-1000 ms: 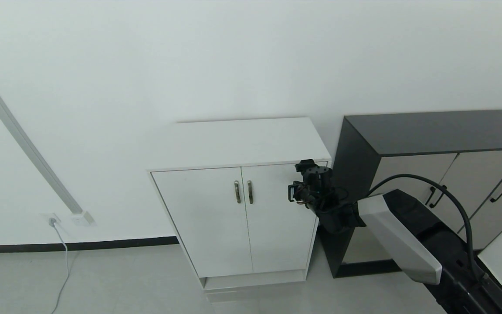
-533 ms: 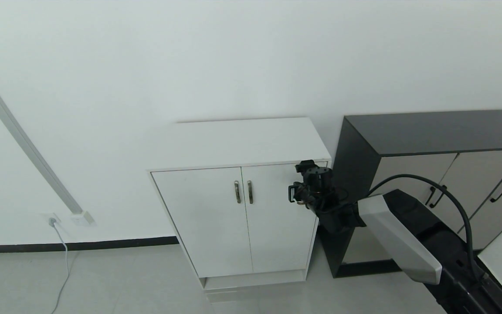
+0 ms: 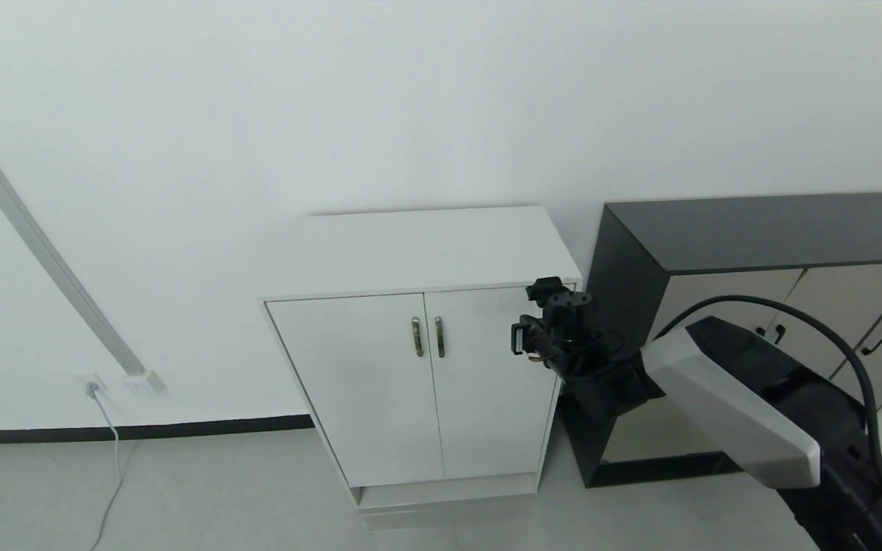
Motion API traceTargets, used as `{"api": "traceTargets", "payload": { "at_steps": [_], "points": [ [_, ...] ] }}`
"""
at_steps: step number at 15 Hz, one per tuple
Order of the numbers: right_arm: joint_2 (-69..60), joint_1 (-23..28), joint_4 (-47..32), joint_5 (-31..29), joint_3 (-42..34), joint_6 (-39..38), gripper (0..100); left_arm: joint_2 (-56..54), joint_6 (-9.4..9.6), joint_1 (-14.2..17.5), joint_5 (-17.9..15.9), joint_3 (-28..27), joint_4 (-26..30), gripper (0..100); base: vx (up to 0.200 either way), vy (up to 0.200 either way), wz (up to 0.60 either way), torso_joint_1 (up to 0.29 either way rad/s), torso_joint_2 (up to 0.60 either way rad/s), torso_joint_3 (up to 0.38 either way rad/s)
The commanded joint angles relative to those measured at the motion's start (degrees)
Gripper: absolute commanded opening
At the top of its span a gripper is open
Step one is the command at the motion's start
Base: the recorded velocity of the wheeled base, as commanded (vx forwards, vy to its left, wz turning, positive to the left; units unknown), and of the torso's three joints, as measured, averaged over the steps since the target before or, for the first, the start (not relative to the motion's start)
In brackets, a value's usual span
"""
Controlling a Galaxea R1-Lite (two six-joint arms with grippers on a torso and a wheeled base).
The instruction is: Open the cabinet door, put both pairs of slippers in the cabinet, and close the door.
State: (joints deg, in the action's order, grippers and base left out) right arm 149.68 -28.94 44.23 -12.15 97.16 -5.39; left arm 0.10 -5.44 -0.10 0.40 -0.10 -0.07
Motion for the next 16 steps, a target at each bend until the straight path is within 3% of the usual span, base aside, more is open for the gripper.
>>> {"api": "traceTargets", "payload": {
  "at_steps": [1, 5, 8, 11, 16],
  "points": [
    [-11.4, -1.3, 7.5, 0.4, -16.4, 0.1, 0, 0.0, -0.01, 0.0, 0.0, 0.0, 0.0, 0, 0.0, 0.0, 0.0, 0.0, 0.0, 0.0],
    [-27.0, -3.3, 16.7, 3.2, -40.2, 0.1, 0, 0.0, -0.01, 0.0, 0.0, 0.0, 0.0, 0, 0.0, 0.0, 0.0, 0.0, 0.0, 0.0],
    [-39.1, -3.4, 17.6, 3.1, -52.7, 0.1, 0, 0.0, -0.1, 0.0, 0.0, 0.0, 0.0, 0, 0.0, 0.0, 0.0, 0.0, 0.0, 0.0],
    [-49.5, 0.0, 17.4, 2.9, -59.2, 1.5, 0, 0.0, -0.1, 0.0, 0.0, 0.0, 0.0, 0, 0.0, 0.0, 0.0, 0.0, 0.0, 0.0],
    [-62.3, 10.3, 13.4, -0.2, -68.2, 3.5, 0, 0.0, -0.19, 0.0, 0.0, 0.0, 0.0, 0, 0.0, 0.0, 0.0, 0.0, 0.0, 0.0]
  ]
}}
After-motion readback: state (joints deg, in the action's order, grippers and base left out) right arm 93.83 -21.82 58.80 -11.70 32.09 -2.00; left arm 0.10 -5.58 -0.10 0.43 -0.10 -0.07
